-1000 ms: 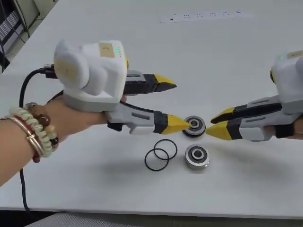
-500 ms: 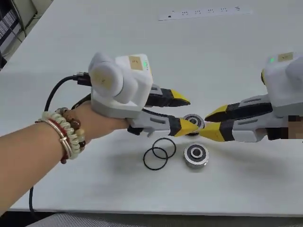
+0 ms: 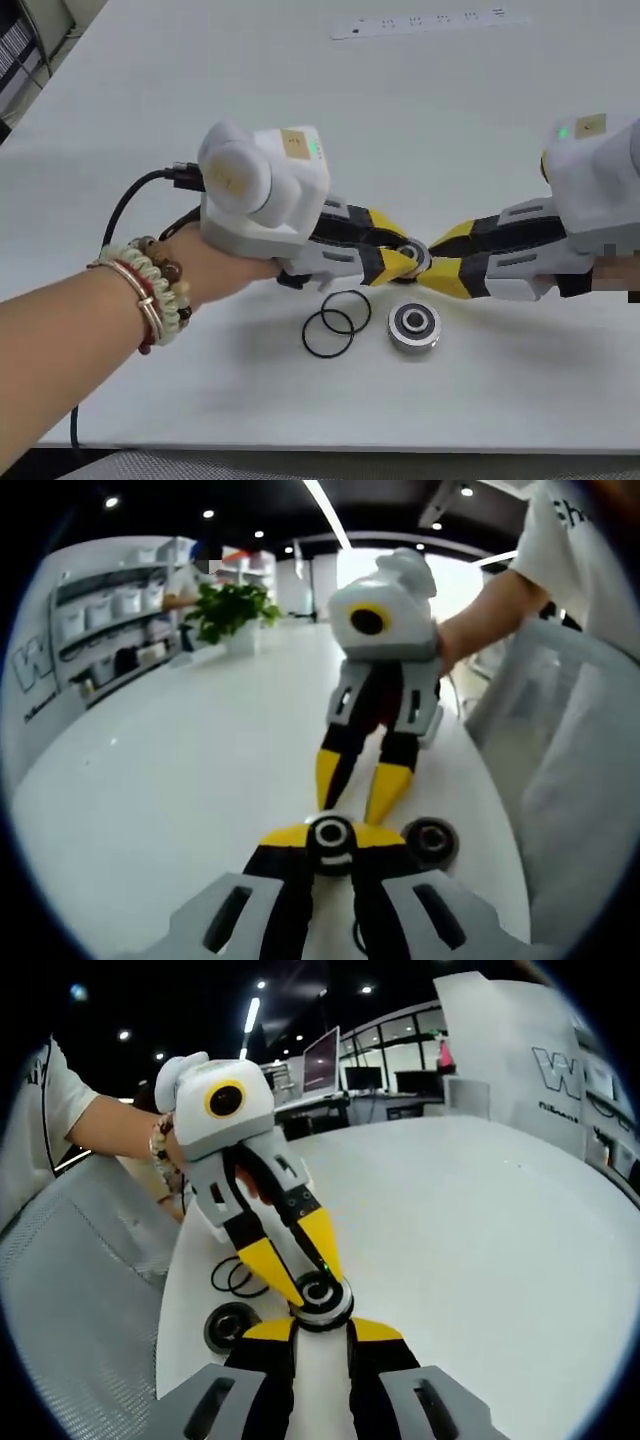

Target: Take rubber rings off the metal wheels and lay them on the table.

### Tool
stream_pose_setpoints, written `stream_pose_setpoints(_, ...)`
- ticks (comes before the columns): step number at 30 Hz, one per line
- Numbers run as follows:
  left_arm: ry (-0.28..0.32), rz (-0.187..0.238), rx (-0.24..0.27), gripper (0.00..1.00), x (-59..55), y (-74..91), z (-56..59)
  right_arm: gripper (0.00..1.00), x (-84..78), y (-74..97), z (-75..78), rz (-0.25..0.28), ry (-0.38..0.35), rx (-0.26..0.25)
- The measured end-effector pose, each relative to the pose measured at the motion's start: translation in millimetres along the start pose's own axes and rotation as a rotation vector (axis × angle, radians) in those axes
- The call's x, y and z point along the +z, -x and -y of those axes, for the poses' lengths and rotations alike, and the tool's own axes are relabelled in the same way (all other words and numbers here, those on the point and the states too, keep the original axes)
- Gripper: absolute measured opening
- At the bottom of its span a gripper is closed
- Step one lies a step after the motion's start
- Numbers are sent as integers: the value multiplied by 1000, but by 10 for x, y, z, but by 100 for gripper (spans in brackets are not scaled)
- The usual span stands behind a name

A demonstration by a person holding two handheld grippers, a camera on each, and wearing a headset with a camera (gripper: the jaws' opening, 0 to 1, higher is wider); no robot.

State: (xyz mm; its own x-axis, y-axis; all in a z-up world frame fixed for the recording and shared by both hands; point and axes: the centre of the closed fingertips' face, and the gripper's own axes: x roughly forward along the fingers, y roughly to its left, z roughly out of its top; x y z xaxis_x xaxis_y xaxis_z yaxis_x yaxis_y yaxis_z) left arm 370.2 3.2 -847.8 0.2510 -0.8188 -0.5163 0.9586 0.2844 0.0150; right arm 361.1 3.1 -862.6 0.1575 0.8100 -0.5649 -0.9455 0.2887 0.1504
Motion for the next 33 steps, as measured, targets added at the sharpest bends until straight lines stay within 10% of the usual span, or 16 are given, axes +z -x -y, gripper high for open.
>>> stream_pose_setpoints(11,25,19,13,15,10,10,-3,0,-45,51,78,-65,154,-81)
stream_pose_setpoints(16,23,21,15,15,17,11,2,0,-24,20,43,-50,86,-83)
stream_pose_setpoints(22,21,28,23,15,16,20,2,0,42,75,123,49,-315,-69)
stream_pose_setpoints(30,35,38,31,14,12,27,13,0,96,96,92,163,-603,59)
stream_pose_setpoints(33,29,31,37,14,10,27,14,0,78,87,129,170,-595,67)
